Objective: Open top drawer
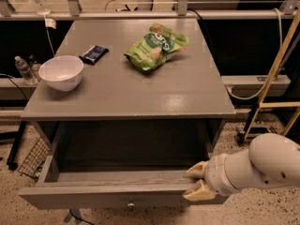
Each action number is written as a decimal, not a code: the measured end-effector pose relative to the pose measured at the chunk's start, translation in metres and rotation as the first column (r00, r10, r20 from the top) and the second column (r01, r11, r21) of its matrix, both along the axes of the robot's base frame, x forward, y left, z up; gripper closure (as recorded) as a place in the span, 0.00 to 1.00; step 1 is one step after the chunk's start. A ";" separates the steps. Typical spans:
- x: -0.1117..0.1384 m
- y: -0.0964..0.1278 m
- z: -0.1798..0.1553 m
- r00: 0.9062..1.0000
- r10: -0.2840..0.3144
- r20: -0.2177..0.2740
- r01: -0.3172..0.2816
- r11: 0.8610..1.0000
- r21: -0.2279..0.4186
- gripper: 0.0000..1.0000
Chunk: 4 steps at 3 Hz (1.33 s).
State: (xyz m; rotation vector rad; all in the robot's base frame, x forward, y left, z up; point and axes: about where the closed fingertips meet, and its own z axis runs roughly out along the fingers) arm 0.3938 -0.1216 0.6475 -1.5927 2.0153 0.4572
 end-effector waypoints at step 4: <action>-0.018 -0.004 0.004 1.000 -0.004 0.001 0.004 1.000 -0.004 0.53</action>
Offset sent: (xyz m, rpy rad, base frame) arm -0.0740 -0.0338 0.0099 0.0019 0.0178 -0.0424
